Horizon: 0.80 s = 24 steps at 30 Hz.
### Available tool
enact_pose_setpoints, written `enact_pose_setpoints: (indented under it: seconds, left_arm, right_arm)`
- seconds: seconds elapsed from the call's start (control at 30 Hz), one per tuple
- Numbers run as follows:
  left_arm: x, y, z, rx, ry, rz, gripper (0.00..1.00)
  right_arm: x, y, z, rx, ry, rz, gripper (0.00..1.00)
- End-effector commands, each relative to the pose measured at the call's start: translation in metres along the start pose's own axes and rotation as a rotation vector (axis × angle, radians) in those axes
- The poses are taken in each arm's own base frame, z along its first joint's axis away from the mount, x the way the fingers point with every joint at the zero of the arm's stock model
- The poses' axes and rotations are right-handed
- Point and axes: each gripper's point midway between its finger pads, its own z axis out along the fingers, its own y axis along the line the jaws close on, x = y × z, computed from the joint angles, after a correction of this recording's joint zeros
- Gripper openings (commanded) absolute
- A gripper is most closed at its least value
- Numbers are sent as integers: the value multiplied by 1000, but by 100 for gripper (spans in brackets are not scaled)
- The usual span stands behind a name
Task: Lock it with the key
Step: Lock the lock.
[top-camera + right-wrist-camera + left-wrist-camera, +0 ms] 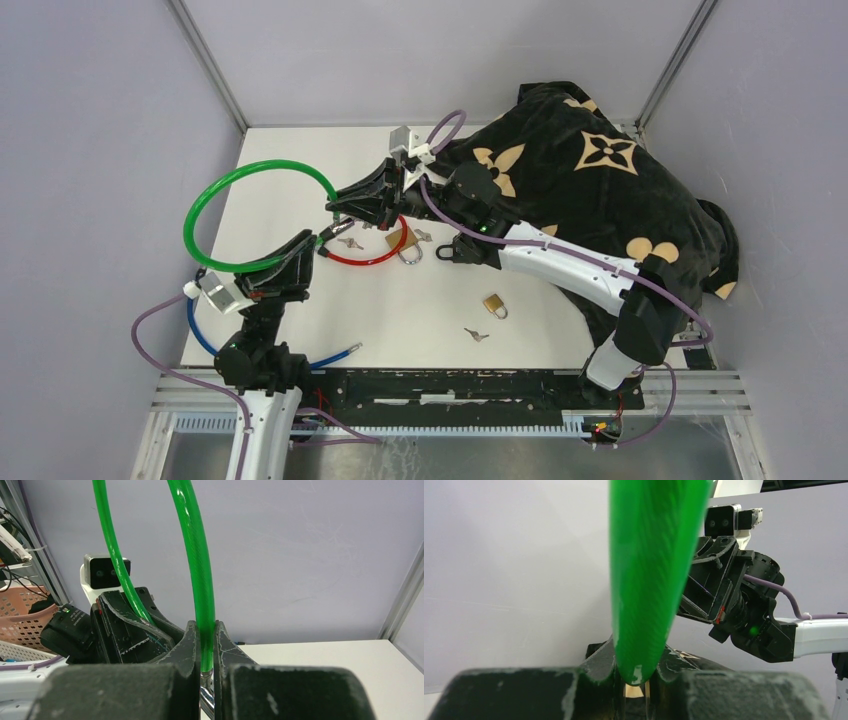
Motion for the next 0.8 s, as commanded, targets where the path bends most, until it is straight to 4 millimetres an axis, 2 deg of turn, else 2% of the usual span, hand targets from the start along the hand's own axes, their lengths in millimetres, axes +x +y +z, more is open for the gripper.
enact_pose_setpoints:
  seconds: [0.0, 0.2, 0.33, 0.53, 0.63, 0.7, 0.77]
  left_arm:
    - [-27, -20, 4, 76, -93, 92, 2]
    - [-40, -23, 5, 81, -146, 141, 2]
    - [-49, -23, 6, 75, -188, 163, 2]
    - [-58, -25, 7, 73, -220, 163, 2]
    - [-62, -25, 7, 68, -238, 166, 2]
    - [-64, -24, 7, 59, -247, 166, 2]
    - [-67, -23, 7, 49, -260, 164, 2]
  right_arm:
    - [2, -1, -1, 26, 12, 0, 0]
    - [19, -5, -1, 38, 66, 29, 0]
    - [36, -12, 0, 64, 139, 61, 0]
    - [49, -10, 1, 61, 166, 82, 0]
    - [47, 1, 4, 9, 148, 135, 0]
    - [35, 16, 6, -63, 100, 190, 0]
    - [27, 22, 8, -93, 81, 206, 0]
